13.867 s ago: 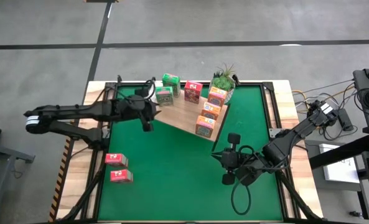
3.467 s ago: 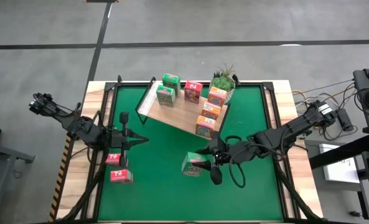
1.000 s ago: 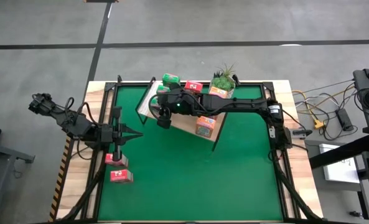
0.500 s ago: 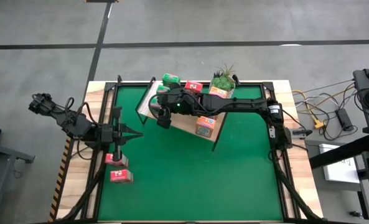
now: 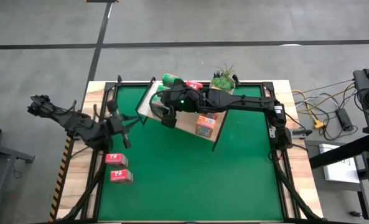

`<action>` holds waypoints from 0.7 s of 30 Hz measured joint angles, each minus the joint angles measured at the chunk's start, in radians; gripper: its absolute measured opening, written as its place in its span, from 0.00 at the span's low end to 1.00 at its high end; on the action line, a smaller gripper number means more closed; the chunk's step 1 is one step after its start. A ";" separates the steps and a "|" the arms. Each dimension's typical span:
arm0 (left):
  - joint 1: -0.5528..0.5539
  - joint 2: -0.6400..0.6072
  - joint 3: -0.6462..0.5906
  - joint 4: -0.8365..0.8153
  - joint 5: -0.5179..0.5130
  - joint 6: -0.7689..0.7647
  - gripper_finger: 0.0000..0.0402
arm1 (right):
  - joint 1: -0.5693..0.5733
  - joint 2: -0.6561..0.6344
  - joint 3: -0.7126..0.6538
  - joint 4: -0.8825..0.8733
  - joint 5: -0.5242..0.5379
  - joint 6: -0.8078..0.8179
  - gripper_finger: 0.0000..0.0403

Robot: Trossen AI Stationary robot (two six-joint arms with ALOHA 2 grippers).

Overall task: Stack cereal on shelf
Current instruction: Put the green cereal box aligned with the other green cereal boxes on the shelf

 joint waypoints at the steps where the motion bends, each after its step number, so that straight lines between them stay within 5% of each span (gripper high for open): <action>1: 0.016 -0.002 -0.012 0.000 0.000 -0.008 0.00 | 0.002 0.000 0.016 -0.021 0.000 0.000 0.55; 11: 0.240 -0.004 -0.113 0.011 0.007 -0.064 0.00 | 0.056 -0.033 0.084 -0.219 0.031 -0.020 0.37; 17: 0.388 0.010 -0.136 0.042 0.187 -0.082 0.00 | 0.120 -0.050 0.078 -0.380 0.190 -0.004 0.22; 21: 0.455 0.024 -0.152 0.076 0.204 -0.082 0.00 | 0.160 -0.051 0.078 -0.480 0.212 0.051 0.13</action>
